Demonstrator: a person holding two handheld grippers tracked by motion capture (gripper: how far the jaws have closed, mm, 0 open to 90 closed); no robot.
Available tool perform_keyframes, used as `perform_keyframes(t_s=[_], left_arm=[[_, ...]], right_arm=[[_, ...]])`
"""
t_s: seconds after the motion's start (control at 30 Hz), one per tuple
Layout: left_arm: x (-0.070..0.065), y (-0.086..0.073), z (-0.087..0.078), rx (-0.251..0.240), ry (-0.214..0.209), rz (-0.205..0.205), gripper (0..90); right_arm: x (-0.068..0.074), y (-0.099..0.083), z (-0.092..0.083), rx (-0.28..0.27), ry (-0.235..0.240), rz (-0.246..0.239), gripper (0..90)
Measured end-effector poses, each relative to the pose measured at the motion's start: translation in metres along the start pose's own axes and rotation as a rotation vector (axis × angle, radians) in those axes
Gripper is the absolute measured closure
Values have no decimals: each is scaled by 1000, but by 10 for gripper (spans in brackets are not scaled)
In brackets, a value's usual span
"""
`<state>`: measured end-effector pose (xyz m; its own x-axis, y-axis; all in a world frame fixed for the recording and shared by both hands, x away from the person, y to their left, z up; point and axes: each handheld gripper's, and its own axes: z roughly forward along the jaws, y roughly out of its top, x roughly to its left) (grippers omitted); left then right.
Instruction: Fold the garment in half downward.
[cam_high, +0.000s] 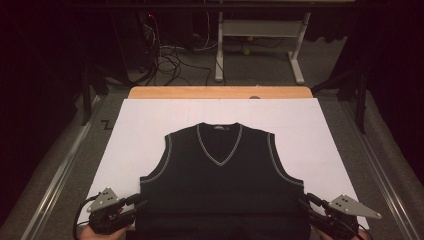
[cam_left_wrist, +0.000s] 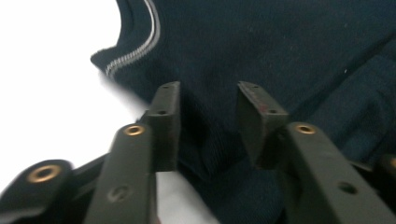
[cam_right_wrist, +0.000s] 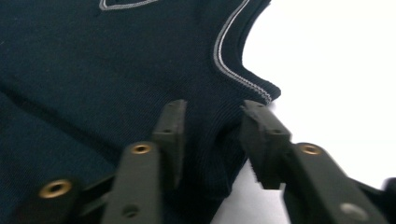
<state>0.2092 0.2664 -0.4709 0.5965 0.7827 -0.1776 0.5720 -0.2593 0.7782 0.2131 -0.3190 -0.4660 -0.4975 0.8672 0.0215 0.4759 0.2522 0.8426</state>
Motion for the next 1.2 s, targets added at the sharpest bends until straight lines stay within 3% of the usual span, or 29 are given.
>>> perform_keyframes(t_s=[0.1,0.23,0.43,0.7,0.83,0.9,1.0,1.2], left_arm=[[-1,0,1,-19,19,8,423],[1,1,3,-50,23,25,338],[15,4,13,-76,16,-37,200],[22,12,19,-104,52,-40,114],[26,19,25,-99,37,-49,6],[27,21,27,-93,31,-54,0],[31,28,33,-103,59,-48,0],[39,43,43,-103,54,-59,0]], right_arm=[[-1,0,2,-7,-3,4,519],[-2,1,6,-32,-12,17,381],[-5,4,13,-59,-23,27,249],[-7,12,24,-60,-51,20,138],[-10,21,35,-68,-60,15,2],[-11,24,38,-66,-62,19,2],[-15,31,45,-64,-70,14,2],[-23,49,60,-55,-76,14,3]])
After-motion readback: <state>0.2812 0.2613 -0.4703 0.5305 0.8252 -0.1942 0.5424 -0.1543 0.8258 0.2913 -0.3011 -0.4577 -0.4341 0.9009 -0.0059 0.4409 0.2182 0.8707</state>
